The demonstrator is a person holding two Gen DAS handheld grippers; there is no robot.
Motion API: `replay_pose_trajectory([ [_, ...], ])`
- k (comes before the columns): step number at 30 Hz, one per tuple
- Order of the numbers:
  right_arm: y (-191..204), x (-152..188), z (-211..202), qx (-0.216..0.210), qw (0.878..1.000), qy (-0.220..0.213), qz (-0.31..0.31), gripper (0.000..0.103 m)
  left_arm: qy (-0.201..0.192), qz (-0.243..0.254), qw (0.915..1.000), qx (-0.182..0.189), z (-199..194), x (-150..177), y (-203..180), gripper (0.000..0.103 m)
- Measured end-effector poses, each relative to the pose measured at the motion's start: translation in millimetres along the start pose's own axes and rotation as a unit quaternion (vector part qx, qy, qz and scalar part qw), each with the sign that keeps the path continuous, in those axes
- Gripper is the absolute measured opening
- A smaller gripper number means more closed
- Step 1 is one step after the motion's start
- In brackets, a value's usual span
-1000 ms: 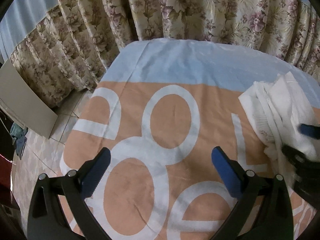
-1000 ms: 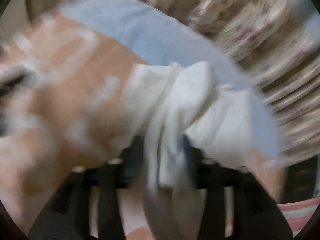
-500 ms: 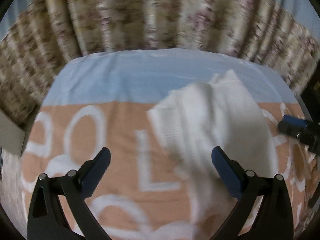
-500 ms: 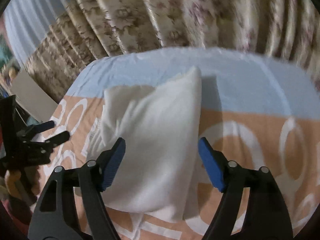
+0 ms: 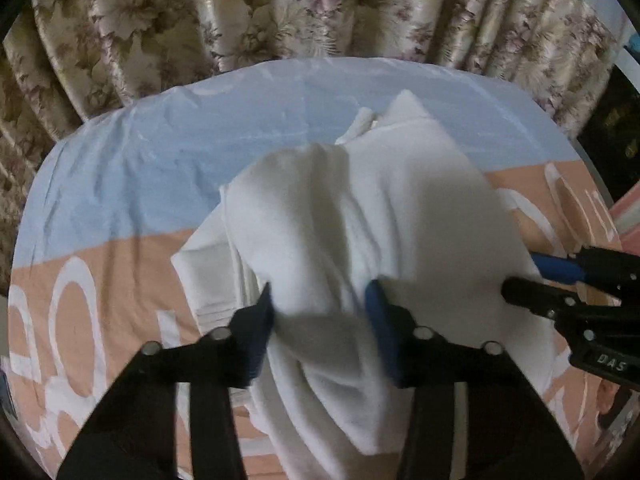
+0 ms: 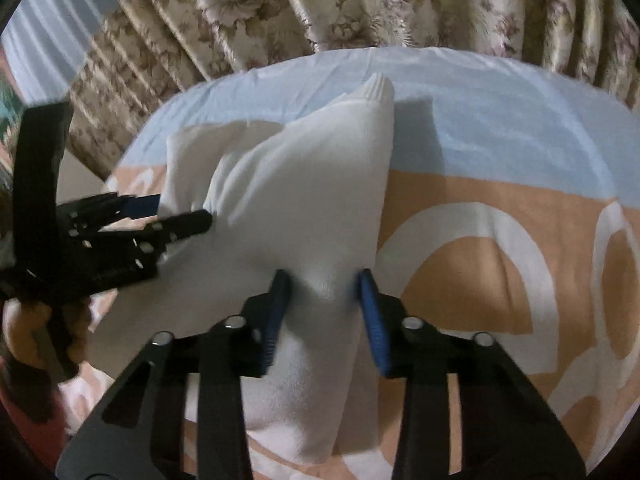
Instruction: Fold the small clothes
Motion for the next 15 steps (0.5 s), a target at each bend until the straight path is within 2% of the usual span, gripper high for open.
replay_pose_trajectory([
  [3,16.4,-2.7,2.4,0.035,0.998,0.022,-0.052,0.026,-0.004,0.036,0.9993,-0.013,-6.5,0.6,-3.3,0.018],
  [8,51.9,-5.7,3.7,0.072,0.984,0.042,-0.155,0.02,-0.01,0.074,0.9968,-0.03,-15.6,10.2,4.4,0.015],
  [10,72.3,-3.7,0.9,0.074,0.978,0.043,-0.191,0.01,-0.013,0.079,0.9961,-0.037,-20.2,15.3,10.8,0.015],
  [13,88.1,0.8,8.5,0.085,0.969,0.055,-0.225,0.01,-0.015,0.086,0.9951,-0.046,-19.3,19.7,17.4,0.015],
  [15,81.2,3.7,18.6,0.099,0.969,0.064,-0.218,0.01,-0.02,0.085,0.9952,-0.045,-18.8,21.0,17.8,0.016],
])
Point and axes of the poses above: each gripper's, at about its wrist camera, not at the fingertips, and z roughly the way its jaws point, y to its left, x to its underside, the point moved 4 cm from there along z, roughly the way its jaws point, and after that the axes turned 15 degrees about -x, right-handed, at the moved point
